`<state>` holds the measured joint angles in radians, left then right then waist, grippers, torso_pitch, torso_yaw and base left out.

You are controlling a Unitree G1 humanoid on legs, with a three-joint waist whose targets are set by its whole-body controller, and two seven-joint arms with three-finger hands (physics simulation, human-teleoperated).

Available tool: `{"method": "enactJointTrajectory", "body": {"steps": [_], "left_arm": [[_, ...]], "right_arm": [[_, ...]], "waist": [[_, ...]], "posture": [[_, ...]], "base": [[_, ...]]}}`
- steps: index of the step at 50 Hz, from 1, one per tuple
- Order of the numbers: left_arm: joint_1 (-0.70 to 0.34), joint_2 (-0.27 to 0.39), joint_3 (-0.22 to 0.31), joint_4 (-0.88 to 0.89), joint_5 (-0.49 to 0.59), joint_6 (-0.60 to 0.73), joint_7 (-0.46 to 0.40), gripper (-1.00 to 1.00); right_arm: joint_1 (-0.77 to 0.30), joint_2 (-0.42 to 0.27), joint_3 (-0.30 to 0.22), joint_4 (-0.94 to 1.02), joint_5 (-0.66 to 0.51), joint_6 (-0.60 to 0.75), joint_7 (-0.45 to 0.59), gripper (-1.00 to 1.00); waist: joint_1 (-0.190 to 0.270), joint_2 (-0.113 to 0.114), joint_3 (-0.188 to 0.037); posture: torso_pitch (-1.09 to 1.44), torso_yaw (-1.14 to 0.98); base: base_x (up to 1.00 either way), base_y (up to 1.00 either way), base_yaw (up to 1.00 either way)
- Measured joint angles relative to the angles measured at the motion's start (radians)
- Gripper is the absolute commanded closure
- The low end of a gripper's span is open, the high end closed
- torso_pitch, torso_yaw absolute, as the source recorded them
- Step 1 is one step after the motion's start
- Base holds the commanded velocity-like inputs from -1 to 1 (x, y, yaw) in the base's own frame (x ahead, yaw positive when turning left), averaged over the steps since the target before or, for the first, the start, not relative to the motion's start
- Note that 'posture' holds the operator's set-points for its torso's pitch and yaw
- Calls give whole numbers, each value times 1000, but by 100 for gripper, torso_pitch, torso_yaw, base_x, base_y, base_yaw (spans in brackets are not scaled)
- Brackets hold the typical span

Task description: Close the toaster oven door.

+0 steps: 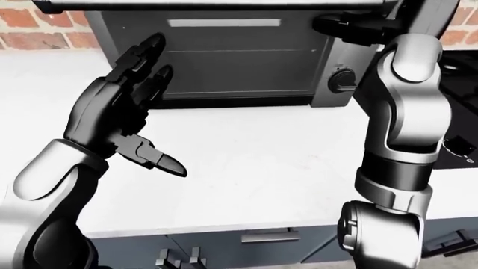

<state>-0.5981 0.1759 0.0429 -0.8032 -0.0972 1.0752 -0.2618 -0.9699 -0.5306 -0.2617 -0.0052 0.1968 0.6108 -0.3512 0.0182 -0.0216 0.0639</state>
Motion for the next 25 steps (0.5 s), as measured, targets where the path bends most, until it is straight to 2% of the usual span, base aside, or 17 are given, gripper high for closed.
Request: {"method": "enactJointTrajectory", "body": {"steps": [25], "left_arm": [[-109, 9, 12, 224, 25, -97, -32, -100]], "right_arm": [[-1, -5, -10, 0, -15, -19, -44, -100]], "waist": [[2, -9, 0]], "posture": [[0, 0]], "base": [[0, 0, 0]]}}
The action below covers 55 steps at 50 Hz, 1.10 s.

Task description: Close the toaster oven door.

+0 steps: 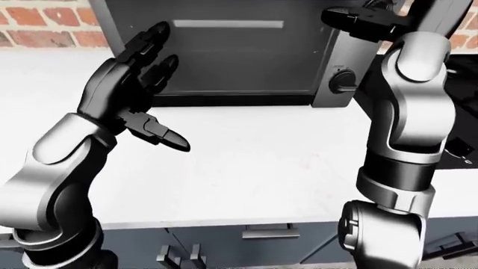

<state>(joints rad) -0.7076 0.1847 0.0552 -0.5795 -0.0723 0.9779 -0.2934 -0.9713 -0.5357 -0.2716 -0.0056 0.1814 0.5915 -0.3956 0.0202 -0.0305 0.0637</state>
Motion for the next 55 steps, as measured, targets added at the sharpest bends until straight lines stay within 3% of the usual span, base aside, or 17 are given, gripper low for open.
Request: {"method": "enactJointTrajectory", "body": {"steps": [13, 28, 55], "left_arm": [[-59, 5, 3, 75, -1, -2, 13, -100], [-117, -4, -3, 275, 26, -157, 25, -100], [-187, -5, -9, 491, 33, -296, 8, -100]], "right_arm": [[7, -13, -14, -4, -7, -7, -25, -100], [5, -13, -6, 36, -7, -35, -28, -100], [51, -9, -20, -13, -5, -9, -36, -100]], "waist": [[-2, 1, 4], [-5, 1, -2], [3, -3, -3]], "posture": [[0, 0], [0, 0], [0, 0]], "base": [[0, 0, 0], [0, 0, 0], [0, 0, 0]]}}
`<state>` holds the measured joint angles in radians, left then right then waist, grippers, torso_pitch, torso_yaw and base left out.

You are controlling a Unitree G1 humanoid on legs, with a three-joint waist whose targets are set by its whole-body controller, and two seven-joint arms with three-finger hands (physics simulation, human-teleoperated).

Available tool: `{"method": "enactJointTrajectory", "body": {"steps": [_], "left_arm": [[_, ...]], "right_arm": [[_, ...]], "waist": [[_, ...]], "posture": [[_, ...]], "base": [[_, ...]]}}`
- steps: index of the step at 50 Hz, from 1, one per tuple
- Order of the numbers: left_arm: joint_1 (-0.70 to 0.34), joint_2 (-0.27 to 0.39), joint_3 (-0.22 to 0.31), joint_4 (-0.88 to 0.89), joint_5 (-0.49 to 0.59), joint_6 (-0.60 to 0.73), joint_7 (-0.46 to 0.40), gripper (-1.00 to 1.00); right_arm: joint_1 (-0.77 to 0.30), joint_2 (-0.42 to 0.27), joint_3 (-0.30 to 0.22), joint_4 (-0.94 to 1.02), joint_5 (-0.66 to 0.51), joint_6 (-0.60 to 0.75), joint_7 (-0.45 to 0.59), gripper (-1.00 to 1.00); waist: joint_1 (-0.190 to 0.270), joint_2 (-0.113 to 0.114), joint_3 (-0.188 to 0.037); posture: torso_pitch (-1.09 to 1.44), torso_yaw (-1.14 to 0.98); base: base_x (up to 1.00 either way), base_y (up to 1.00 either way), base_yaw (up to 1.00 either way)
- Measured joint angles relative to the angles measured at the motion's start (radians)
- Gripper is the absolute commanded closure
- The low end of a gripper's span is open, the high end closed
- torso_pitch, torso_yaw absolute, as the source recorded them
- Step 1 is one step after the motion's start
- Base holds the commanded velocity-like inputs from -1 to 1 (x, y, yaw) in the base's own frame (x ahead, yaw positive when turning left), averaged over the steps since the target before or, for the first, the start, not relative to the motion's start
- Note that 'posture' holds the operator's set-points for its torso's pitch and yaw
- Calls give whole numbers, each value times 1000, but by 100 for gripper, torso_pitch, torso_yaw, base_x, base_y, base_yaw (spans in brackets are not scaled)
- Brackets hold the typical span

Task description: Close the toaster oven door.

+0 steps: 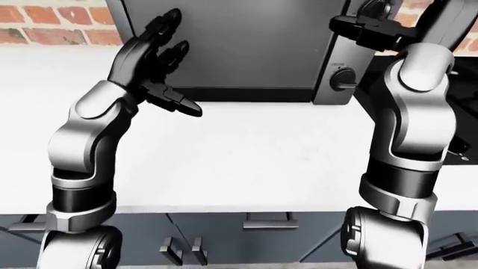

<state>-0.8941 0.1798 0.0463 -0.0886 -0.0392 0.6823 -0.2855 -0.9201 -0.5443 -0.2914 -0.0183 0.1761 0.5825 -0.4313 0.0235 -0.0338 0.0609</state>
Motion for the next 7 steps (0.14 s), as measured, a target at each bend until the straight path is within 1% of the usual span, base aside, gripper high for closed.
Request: {"method": "enactJointTrajectory", "body": {"steps": [7], "left_arm": [[-53, 3, 1, 115, 5, -44, 4, -100]], "right_arm": [[0, 1, 2, -1, 2, -8, -2, -100]], "waist": [[-3, -3, 3]], "posture": [[0, 0]], "base": [[0, 0, 0]]}}
